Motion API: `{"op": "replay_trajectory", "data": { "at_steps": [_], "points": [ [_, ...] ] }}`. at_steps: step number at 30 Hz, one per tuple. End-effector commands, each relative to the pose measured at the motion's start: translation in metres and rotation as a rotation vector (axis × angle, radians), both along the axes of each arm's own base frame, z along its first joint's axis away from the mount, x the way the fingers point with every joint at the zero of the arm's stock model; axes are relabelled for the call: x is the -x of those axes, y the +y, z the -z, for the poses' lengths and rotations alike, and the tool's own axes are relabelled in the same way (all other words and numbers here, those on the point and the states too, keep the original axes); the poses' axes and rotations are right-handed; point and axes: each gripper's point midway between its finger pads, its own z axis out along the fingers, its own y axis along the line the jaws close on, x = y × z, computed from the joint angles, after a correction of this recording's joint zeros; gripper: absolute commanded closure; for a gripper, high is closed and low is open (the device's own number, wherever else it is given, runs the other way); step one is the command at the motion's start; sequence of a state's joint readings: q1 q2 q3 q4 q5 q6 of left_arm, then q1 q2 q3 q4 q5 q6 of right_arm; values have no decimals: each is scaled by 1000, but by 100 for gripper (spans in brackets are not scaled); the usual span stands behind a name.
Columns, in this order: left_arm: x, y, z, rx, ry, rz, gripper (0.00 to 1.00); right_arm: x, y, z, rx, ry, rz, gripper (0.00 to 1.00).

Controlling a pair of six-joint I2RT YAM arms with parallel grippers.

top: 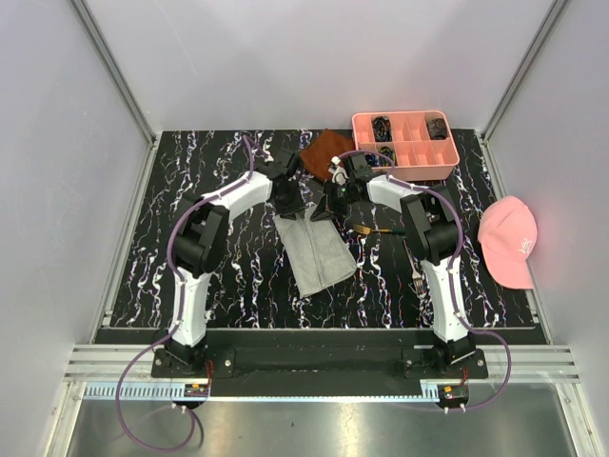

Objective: Fold the napkin into a case and place the utensils inside
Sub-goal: Smooth out the 2/3-rectangle-folded napkin at the center of the board.

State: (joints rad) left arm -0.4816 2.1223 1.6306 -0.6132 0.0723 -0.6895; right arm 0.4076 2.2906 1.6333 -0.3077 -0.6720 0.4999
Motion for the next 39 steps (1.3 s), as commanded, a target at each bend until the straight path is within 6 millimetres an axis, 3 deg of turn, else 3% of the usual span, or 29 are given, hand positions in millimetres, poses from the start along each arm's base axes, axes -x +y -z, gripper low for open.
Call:
{"op": "replay_trajectory", "data": {
  "at_steps": [1,10,11,14,26,30,39],
  "points": [
    [-17,-2,-15,-33,-70,-18,69,-10,3,-15,-26,-44,8,97],
    [-24,8,-2,-109,-62,-28,80,-12,4,-14,-27,-34,17,98],
    [-22,10,0,-124,-49,-26,88,-12,3,-13,-25,-33,21,98],
    [-22,15,-4,-151,-54,-28,100,-11,3,-11,-23,-26,25,99],
    [-9,44,-52,-210,-145,-95,100,-10,2,-5,-18,-16,21,100],
    [-6,47,-52,-216,-144,-97,100,-10,1,0,-4,-6,33,100],
    [-11,44,-24,-251,-88,-77,100,-8,-8,7,42,13,99,100]
  ]
}}
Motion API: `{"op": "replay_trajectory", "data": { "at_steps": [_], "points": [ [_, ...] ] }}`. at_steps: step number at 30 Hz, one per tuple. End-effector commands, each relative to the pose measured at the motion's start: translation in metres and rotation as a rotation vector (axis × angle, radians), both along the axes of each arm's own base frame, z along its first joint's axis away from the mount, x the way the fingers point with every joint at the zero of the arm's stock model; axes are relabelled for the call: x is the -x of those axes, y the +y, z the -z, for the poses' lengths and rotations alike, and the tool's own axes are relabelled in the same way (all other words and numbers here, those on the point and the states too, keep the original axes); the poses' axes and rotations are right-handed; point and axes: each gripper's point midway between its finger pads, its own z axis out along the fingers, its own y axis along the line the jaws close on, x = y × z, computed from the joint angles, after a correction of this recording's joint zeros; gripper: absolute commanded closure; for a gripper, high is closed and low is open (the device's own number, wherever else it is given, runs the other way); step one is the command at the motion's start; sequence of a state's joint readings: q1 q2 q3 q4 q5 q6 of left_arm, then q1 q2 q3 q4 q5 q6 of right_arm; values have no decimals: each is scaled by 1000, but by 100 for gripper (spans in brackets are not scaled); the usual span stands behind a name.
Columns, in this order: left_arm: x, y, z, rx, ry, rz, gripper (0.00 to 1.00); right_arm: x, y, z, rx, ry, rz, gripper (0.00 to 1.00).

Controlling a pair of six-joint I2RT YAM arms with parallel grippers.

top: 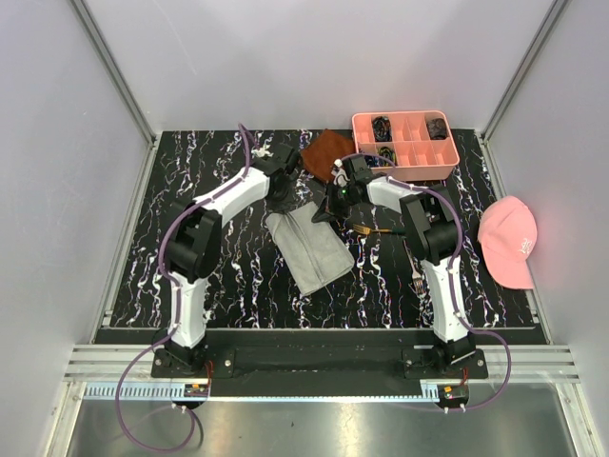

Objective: Fold the napkin into a case and place the utensils inside
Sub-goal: Smooth out the 2/3-rectangle-folded napkin at the center of the board.

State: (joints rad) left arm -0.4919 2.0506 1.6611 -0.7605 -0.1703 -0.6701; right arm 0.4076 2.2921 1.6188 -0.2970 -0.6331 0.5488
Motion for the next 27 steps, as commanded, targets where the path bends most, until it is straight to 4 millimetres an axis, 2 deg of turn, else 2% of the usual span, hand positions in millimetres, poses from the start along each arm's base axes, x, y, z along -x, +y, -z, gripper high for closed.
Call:
{"op": "replay_trajectory", "data": {
  "at_steps": [1,8,11,12,14,15,17,18,20,21,22,23,25,27],
  "points": [
    [-13,0,6,-35,-15,2,100,-6,-5,0,19,-15,48,100],
    [-19,-9,10,-13,-8,23,98,-7,-3,0,8,-17,39,100],
    [-21,-9,2,-7,-24,24,84,-8,-3,-5,6,-38,30,100],
    [-21,-7,-2,-8,-32,22,72,-9,-3,-7,8,-44,30,100],
    [-19,-7,-21,12,-65,26,63,-10,-4,-14,11,-67,16,100],
    [-18,-7,-40,32,-99,28,56,-12,-4,-19,13,-87,7,100],
    [-12,-6,-50,45,-114,42,54,-11,-5,-23,29,-94,0,100],
    [-11,-3,-65,66,-143,41,54,-13,-5,-32,29,-115,-7,100],
    [0,-1,-60,100,-119,44,60,-12,-4,-42,22,-132,-12,97],
    [-4,4,-61,132,-130,30,65,-10,0,-51,10,-145,-21,94],
    [2,7,-49,147,-96,20,75,-7,2,-55,4,-145,-29,89],
    [-1,8,-46,194,-87,17,80,-3,6,-59,-5,-148,-39,83],
    [2,6,-29,250,-28,21,92,10,17,-70,-33,-147,-74,79],
    [-1,0,-20,298,-7,35,95,26,24,-76,-52,-137,-108,77]
  ]
}}
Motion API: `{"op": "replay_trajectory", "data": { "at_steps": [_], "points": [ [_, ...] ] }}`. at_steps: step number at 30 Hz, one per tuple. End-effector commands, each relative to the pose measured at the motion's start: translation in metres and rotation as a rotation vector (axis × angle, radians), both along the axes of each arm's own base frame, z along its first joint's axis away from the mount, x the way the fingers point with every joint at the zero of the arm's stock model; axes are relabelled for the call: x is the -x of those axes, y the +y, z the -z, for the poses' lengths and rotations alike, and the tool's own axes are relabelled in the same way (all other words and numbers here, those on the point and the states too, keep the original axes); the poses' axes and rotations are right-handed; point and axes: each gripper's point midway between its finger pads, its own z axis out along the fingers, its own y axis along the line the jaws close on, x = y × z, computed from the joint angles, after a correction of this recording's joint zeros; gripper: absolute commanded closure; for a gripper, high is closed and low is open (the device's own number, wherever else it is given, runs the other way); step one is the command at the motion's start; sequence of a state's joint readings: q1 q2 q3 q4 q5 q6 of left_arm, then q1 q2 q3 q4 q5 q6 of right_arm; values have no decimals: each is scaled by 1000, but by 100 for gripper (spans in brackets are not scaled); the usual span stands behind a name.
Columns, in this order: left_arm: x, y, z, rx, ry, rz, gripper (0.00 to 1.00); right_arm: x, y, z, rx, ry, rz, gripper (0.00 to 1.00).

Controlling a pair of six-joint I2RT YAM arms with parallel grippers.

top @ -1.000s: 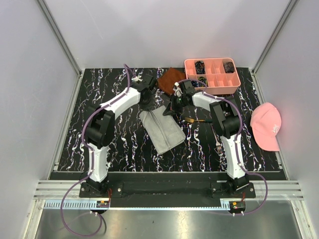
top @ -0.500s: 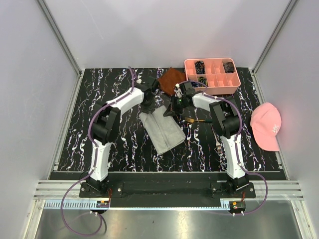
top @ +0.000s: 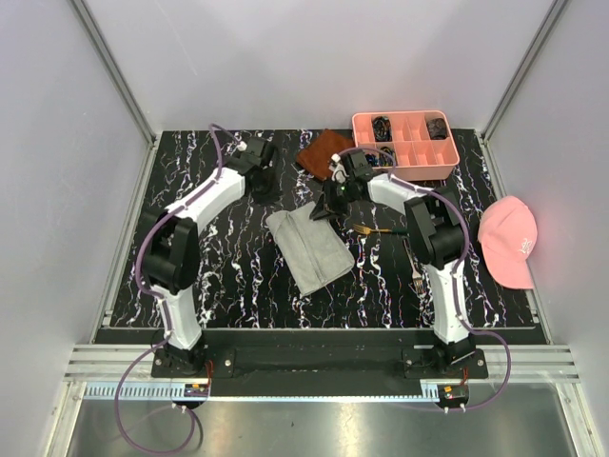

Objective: Fold the napkin into a case and place the utensils inside
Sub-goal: Smooth out the 2/3-rectangle-folded napkin at the center of the board, then move the 2/3-rectangle-folded napkin to the center of the board.

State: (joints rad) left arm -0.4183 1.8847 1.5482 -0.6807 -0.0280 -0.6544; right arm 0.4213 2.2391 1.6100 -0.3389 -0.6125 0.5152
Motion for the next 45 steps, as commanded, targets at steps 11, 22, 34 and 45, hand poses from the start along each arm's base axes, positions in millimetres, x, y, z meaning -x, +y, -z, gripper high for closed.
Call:
{"op": "replay_trajectory", "data": {
  "at_steps": [11,22,34,45],
  "points": [
    [-18,-15,55,154,89,32,97,95,47,-35,-103,-14,-222,93],
    [-25,-23,90,181,123,4,99,115,27,-14,-38,6,-218,94],
    [2,-37,47,244,76,39,86,155,2,-15,-24,41,-240,87],
    [-7,-57,77,273,115,41,90,160,-10,18,43,64,-213,86]
  ]
}}
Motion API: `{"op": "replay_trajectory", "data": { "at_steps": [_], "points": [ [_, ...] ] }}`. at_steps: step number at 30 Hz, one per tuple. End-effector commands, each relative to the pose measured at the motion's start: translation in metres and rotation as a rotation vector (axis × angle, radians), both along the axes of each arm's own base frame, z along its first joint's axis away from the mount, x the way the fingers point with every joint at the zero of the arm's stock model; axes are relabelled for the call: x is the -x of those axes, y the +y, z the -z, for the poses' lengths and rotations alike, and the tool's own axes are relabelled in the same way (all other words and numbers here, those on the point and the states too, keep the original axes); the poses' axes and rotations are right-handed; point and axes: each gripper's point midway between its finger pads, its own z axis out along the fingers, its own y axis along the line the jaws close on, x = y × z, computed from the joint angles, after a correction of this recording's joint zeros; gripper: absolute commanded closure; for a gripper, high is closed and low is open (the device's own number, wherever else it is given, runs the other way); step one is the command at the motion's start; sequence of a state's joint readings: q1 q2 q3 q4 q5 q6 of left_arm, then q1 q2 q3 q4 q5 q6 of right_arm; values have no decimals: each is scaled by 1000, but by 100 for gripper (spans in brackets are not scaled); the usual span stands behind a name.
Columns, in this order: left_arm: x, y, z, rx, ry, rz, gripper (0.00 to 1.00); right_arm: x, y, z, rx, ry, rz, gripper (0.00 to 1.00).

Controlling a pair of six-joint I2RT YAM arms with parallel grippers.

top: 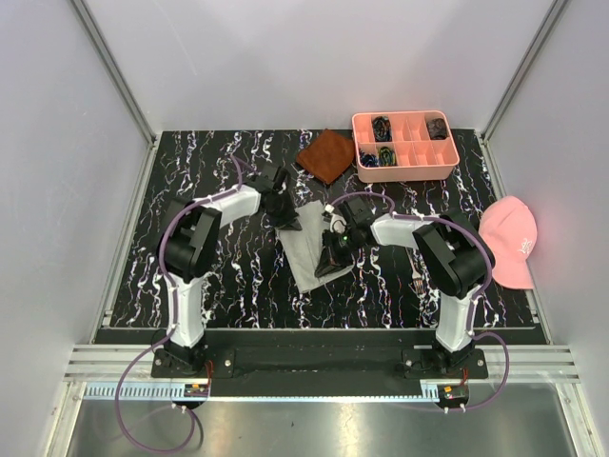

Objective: Fold the napkin into a case and place the utensils inside
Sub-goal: Move the 2/3-rectangle-folded napkin to the center of the board.

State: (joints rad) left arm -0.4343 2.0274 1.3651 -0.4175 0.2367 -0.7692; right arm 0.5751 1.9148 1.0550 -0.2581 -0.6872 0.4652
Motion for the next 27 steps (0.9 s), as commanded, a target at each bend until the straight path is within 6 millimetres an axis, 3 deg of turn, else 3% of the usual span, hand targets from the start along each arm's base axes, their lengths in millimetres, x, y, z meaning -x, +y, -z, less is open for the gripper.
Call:
{"op": "replay_trajectory", "data": {
  "at_steps": [1,3,7,11,13,14,15,17,18,19,21,22,24,25,27],
  "points": [
    [-39,-2,-2,26,-52,-37,90,-11,-4,8,32,-69,10,86],
    [-50,4,-2,24,-61,-46,90,-9,-5,7,33,-65,11,86],
    [-64,8,3,15,-53,-44,91,-9,-4,-14,3,-94,13,86],
    [-59,2,-13,40,-75,-5,88,-27,-8,-33,0,-144,53,82],
    [-51,2,-31,44,-99,10,84,-44,-15,-39,-4,-156,92,74],
    [-47,3,-38,42,-111,16,78,-49,-18,-39,-1,-157,101,72],
    [-43,2,-56,51,-146,26,74,-54,-19,-39,-1,-162,107,71],
    [-27,3,-62,44,-154,42,65,-66,-24,-32,32,-165,119,69],
    [-19,-1,-77,54,-179,63,64,-67,-25,-27,47,-165,116,69],
    [-8,0,-73,47,-167,74,63,-72,-24,-22,57,-165,118,70],
    [9,-7,-84,62,-183,99,65,-71,-23,-16,61,-147,113,73],
    [23,-6,-75,58,-157,113,67,-66,-24,-9,66,-122,115,74],
    [39,-13,-81,61,-171,141,74,-61,-22,-4,65,-119,119,79],
    [50,-11,-73,46,-153,148,76,-52,-25,2,76,-98,124,81],
    [64,-15,-76,37,-172,167,79,-34,-20,11,80,-79,118,84]
  ]
}}
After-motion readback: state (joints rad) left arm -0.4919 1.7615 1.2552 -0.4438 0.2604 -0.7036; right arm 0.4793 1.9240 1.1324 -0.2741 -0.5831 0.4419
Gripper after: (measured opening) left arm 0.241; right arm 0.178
